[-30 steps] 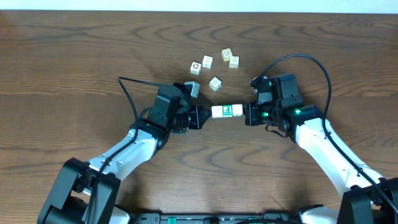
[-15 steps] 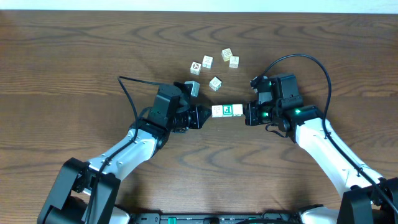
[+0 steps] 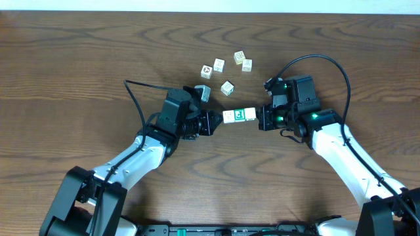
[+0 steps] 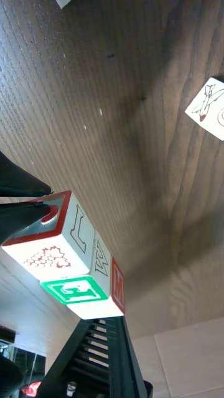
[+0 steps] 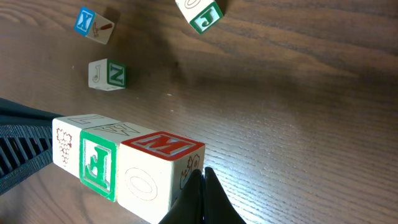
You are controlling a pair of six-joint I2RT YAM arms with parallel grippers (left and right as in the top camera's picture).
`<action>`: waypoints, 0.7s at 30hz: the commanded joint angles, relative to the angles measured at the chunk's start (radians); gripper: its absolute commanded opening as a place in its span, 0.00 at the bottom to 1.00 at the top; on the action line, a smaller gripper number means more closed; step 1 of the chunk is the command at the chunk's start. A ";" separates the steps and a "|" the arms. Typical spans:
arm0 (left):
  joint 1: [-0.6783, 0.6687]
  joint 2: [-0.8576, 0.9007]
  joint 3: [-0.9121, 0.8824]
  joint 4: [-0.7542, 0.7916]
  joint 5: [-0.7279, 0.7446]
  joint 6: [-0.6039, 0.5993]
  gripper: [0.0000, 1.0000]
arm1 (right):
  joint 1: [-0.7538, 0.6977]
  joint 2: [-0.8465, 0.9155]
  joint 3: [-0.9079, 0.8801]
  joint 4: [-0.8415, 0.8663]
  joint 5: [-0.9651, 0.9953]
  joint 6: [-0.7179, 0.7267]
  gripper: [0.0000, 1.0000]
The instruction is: Lift 3 blocks
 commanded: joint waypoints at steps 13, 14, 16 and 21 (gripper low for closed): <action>-0.035 -0.028 0.075 0.028 0.119 0.002 0.07 | 0.039 -0.016 0.030 0.003 -0.226 -0.010 0.01; -0.035 -0.028 0.075 0.028 0.119 0.002 0.07 | 0.039 -0.016 0.030 0.003 -0.226 -0.010 0.01; -0.035 -0.028 0.075 0.028 0.119 0.002 0.07 | 0.039 -0.016 0.030 0.003 -0.226 -0.010 0.01; -0.035 -0.028 0.075 0.028 0.119 0.002 0.07 | 0.039 -0.016 0.030 0.003 -0.225 -0.010 0.01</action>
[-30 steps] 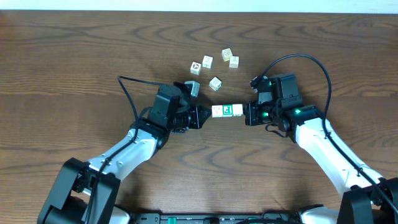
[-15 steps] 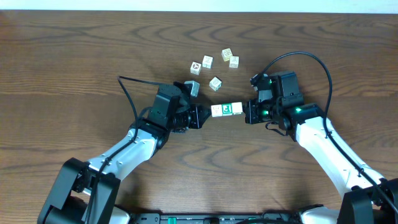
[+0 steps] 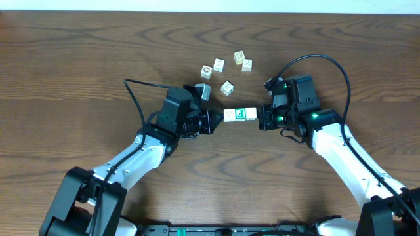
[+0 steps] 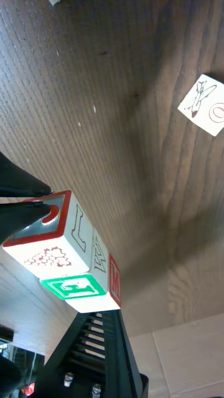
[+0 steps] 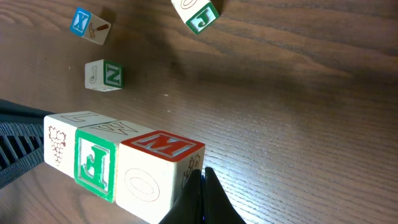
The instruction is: Lift 3 blocks
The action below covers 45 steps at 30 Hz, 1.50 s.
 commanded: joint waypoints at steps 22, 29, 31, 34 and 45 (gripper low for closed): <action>-0.035 -0.028 0.063 0.029 0.119 0.002 0.07 | 0.039 -0.016 0.028 0.003 -0.234 -0.010 0.01; -0.035 -0.028 0.063 0.028 0.119 0.002 0.07 | 0.039 -0.016 0.028 0.003 -0.234 -0.010 0.01; -0.035 -0.028 0.063 0.029 0.119 0.002 0.07 | 0.039 -0.016 0.028 0.003 -0.234 -0.010 0.01; -0.035 -0.028 0.063 0.028 0.119 0.002 0.07 | 0.039 -0.016 0.028 0.003 -0.234 -0.010 0.01; -0.035 -0.028 0.063 0.020 0.119 0.002 0.07 | 0.039 -0.016 0.028 -0.019 -0.225 -0.010 0.01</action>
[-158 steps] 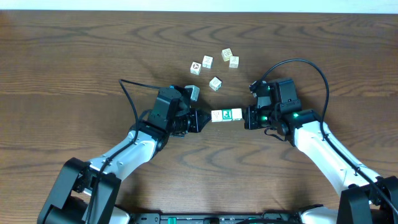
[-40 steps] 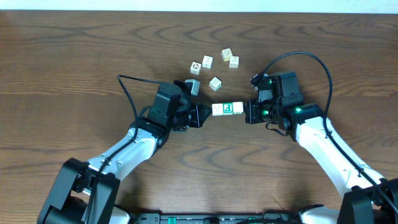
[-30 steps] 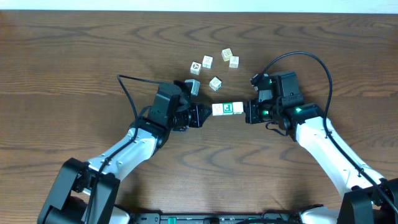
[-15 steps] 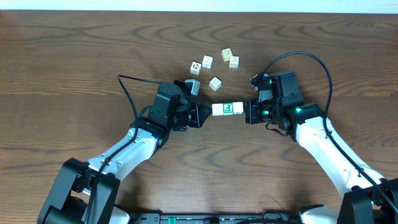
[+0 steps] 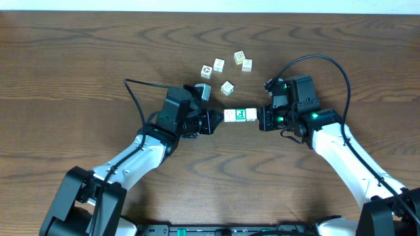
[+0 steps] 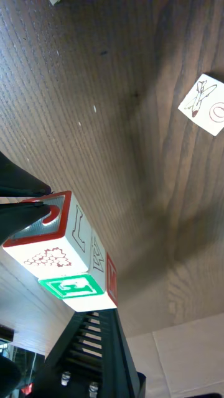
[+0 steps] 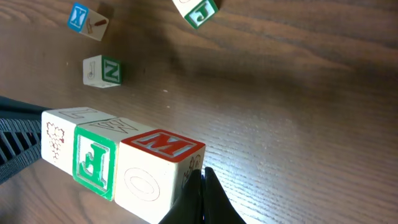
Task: Lift 3 blocks
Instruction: 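Keep squeezing the three-block row between both grippers above the table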
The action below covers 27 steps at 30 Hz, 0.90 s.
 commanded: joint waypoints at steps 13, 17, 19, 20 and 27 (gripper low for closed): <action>-0.035 -0.027 0.063 -0.021 0.102 0.003 0.07 | 0.039 -0.016 0.027 -0.004 -0.215 -0.010 0.01; -0.035 -0.027 0.062 -0.035 0.088 0.003 0.07 | 0.040 -0.016 0.027 -0.008 -0.214 -0.010 0.01; -0.035 -0.027 0.061 -0.040 0.088 0.003 0.07 | 0.045 -0.016 0.027 -0.009 -0.201 -0.010 0.01; -0.035 -0.027 0.061 -0.041 0.088 0.004 0.07 | 0.051 -0.016 0.027 -0.010 -0.190 -0.010 0.01; -0.035 -0.026 0.061 -0.043 0.088 0.010 0.07 | 0.091 -0.016 0.027 -0.011 -0.150 -0.010 0.01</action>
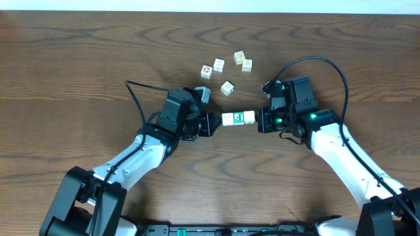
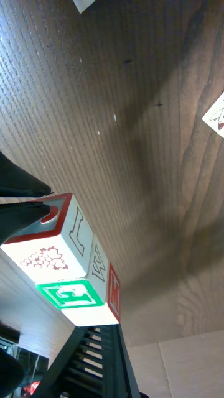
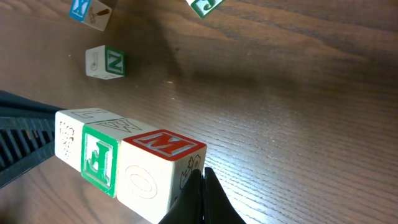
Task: Lift 3 blocks
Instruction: 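Keep squeezing the three-block row between both grippers above the table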
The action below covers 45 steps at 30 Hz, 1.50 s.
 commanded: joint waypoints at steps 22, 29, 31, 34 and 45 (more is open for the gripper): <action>-0.035 -0.018 0.058 0.021 0.085 0.014 0.07 | 0.078 0.018 0.026 0.008 -0.140 0.003 0.01; -0.035 -0.001 0.057 0.021 0.085 0.013 0.08 | 0.078 0.020 0.026 0.007 -0.138 0.014 0.01; -0.035 0.000 0.057 0.021 0.085 0.013 0.07 | 0.078 0.021 0.026 0.008 -0.138 0.018 0.01; -0.035 0.001 0.057 0.021 0.085 0.013 0.07 | 0.078 0.024 0.026 0.009 -0.138 0.019 0.01; -0.081 0.002 0.057 0.020 0.029 0.013 0.07 | 0.078 0.042 0.026 0.014 -0.146 0.029 0.01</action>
